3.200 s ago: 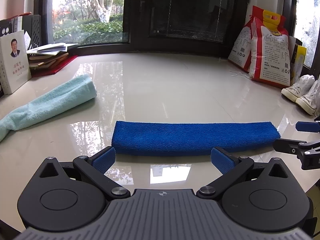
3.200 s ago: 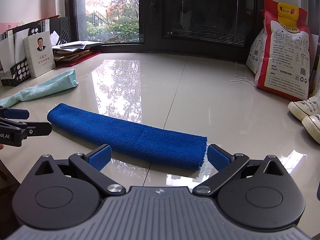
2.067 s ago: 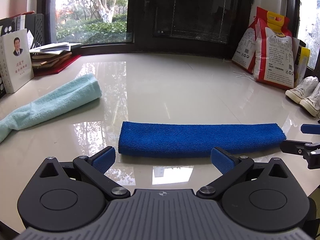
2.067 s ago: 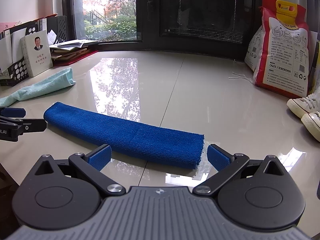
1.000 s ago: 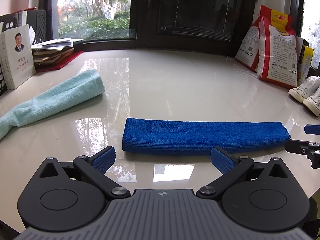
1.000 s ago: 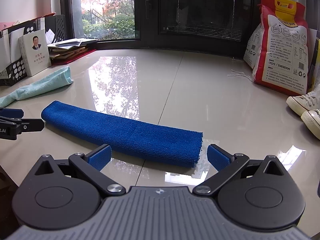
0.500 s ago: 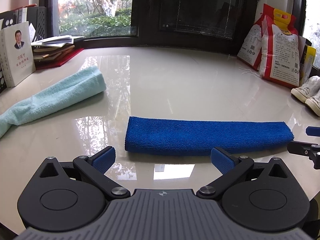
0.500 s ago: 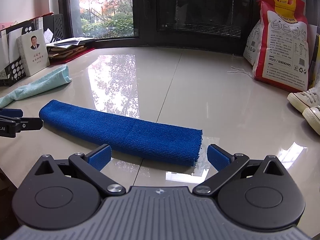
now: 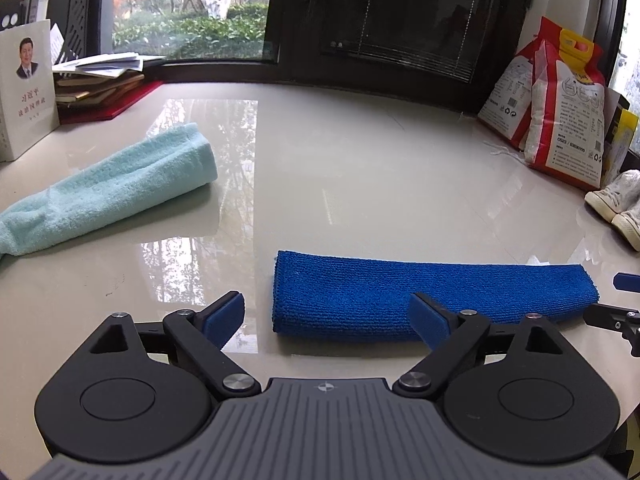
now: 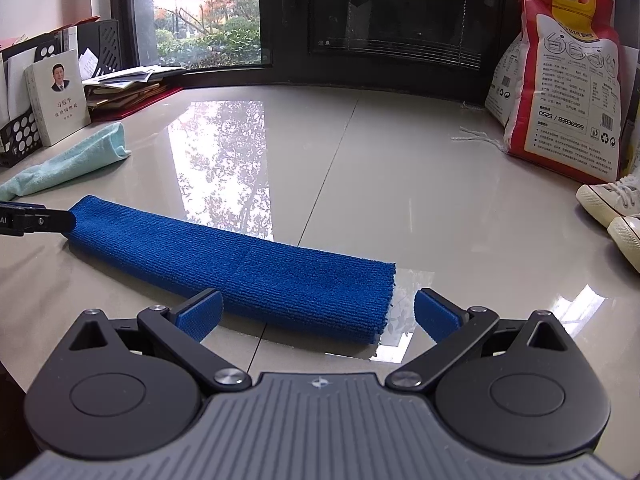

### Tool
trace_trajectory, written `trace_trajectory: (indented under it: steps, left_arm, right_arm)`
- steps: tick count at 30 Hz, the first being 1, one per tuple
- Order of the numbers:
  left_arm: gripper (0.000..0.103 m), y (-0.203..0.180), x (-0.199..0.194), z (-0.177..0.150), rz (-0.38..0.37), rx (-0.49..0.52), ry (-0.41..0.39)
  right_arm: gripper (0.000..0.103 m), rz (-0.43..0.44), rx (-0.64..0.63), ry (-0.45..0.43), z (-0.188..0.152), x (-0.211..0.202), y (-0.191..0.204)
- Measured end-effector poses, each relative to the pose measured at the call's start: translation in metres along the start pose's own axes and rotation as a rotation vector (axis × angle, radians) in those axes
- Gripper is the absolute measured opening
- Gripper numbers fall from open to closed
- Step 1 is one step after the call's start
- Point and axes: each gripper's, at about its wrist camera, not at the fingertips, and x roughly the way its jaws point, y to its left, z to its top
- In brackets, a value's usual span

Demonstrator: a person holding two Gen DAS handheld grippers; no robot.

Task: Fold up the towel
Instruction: 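Move both grippers toward the blue towel strip, then grasp the blue towel end with the left gripper while the right gripper grasps the other end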

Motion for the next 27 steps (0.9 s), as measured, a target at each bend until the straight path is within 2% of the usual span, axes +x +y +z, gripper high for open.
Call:
trace_trajectory:
  steps: [2, 5, 7, 8, 10, 13, 14, 22, 27]
  left_arm:
    - [0.077, 0.004, 0.006, 0.003, -0.005, -0.004, 0.01]
    - [0.064, 0.009, 0.014, 0.007, -0.011, -0.009, 0.024]
    - [0.049, 0.012, 0.02, 0.01, -0.016, -0.014, 0.034]
    - [0.047, 0.013, 0.022, 0.009, -0.019, -0.02, 0.042]
    - [0.035, 0.015, 0.026, 0.008, -0.023, -0.032, 0.055]
    - [0.017, 0.018, 0.023, 0.007, -0.016, -0.037, 0.037]
    - [0.014, 0.017, 0.02, 0.006, -0.018, -0.036, 0.026]
    - [0.009, -0.006, -0.01, -0.001, -0.136, 0.005, -0.059]
    - [0.009, -0.037, -0.019, -0.008, -0.216, 0.075, -0.065]
  right_arm:
    - [0.102, -0.003, -0.002, 0.003, 0.001, 0.002, 0.0]
    - [0.102, -0.007, -0.006, 0.004, 0.004, 0.004, -0.001]
    - [0.102, -0.01, -0.009, 0.004, 0.006, 0.005, -0.001]
    - [0.102, -0.01, -0.01, 0.004, 0.007, 0.006, -0.001]
    - [0.102, -0.012, -0.011, 0.005, 0.008, 0.007, -0.001]
    - [0.102, -0.014, -0.016, 0.005, 0.009, 0.007, 0.001]
    - [0.102, -0.015, -0.017, 0.005, 0.009, 0.007, 0.001]
    - [0.102, -0.004, -0.027, -0.017, 0.017, -0.001, 0.007]
    - [0.102, 0.004, -0.036, -0.041, 0.021, -0.012, 0.01]
